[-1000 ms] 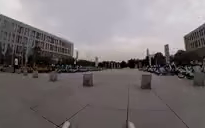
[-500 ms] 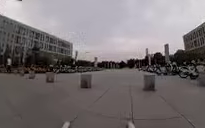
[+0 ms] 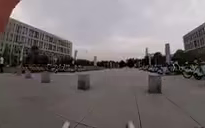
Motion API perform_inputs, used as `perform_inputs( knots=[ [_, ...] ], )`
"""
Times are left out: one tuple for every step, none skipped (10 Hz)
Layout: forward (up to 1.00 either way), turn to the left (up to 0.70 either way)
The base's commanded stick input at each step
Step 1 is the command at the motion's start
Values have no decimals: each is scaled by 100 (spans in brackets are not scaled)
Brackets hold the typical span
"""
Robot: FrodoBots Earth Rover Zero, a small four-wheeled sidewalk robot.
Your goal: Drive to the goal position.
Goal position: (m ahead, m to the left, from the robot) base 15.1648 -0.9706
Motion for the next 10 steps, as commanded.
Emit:
perform_inputs(
  knots=[
    [60, 0],
    [60, 0],
    [60, -15],
    [60, -15],
    [60, -15],
    [60, -15],
    [60, -15],
    [60, -15],
    [60, -15],
    [60, -8]
  ],
)
